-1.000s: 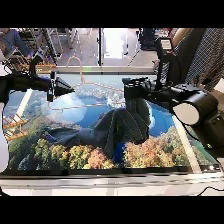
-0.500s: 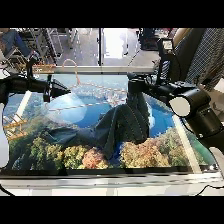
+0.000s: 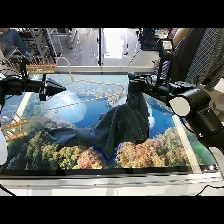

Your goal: Fold the clothes and pants, and hang the long-sleeved shirts on hangers.

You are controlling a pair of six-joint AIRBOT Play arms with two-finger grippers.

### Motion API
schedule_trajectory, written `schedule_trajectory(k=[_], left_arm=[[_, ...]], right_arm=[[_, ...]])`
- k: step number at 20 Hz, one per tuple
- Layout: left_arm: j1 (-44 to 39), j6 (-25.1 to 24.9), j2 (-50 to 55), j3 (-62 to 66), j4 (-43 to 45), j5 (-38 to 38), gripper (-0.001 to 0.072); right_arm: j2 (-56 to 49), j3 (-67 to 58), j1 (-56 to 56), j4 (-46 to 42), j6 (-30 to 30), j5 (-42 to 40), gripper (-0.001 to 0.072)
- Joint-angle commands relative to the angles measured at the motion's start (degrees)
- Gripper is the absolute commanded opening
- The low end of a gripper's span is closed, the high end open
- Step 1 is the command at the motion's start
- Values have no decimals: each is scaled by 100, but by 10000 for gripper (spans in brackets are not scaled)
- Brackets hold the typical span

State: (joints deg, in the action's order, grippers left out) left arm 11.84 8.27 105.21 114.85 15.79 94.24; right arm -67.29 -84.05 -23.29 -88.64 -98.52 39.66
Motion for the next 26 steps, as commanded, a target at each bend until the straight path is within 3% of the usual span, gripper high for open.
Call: schedule_trajectory(k=[1, 4, 8, 11, 23, 26], left_arm=[[-17, -15, 7, 0, -42, 310, 25], [-114, -17, 9, 0, -46, 435, 25], [-271, -20, 37, 0, -44, 35, 25], [-435, -127, 79, 0, -44, -304, 25], [-944, 28, 149, 0, -136, -214, 25], [-1110, 164, 146, 0, -463, -415, 24]], right_arm=[[-2, 2, 4, -13, 0, -13, 41], [-2, 2, 4, -7, 0, -31, 41], [-2, 2, 2, 216, 28, -24, 42], [0, 0, -76, 715, 424, -26, 42], [9, -623, -1414, 778, 785, 11, 40], [15, -750, -1617, 780, 767, 372, 40]])
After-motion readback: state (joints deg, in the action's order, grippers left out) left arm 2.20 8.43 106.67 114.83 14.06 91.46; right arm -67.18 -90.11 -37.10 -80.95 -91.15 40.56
